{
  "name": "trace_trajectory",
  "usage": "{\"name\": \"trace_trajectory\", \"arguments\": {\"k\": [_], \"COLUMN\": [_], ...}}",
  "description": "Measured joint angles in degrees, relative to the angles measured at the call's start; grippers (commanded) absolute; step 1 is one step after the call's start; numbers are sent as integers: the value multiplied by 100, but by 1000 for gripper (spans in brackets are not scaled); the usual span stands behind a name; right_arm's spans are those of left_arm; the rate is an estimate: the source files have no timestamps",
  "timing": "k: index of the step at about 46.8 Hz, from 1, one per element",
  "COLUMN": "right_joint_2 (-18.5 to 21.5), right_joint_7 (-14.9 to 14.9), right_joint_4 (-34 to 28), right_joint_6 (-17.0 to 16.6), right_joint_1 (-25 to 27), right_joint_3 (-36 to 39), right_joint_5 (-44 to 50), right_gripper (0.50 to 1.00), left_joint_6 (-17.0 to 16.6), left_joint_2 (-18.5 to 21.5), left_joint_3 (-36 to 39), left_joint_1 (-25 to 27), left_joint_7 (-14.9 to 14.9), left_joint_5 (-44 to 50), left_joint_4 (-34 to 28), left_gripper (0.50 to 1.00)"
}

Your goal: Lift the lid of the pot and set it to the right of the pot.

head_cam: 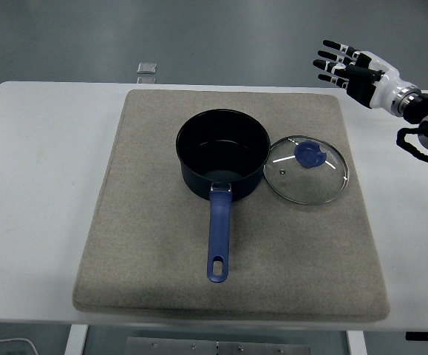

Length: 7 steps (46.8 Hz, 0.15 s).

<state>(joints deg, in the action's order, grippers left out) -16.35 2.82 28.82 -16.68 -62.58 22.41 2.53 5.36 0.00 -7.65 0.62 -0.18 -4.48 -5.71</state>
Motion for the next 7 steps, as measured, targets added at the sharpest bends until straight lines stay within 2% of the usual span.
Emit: {"name": "trace_trajectory", "arguments": {"k": [7], "right_joint_2": [0], "right_joint_7": [8], "right_joint_4": [1], "right_joint_6": [39], "right_joint_1": [0], "right_joint_3": [0], "right_joint_5": [1], "right_gripper": [928], "left_joint_6": [0], "left_joint_2": [0], "left_joint_3": [0], "left_joint_1": [0], "left_joint_7": [0], "left_joint_5": [0], "left_joint_4": [-1], "left_gripper": [1000]}}
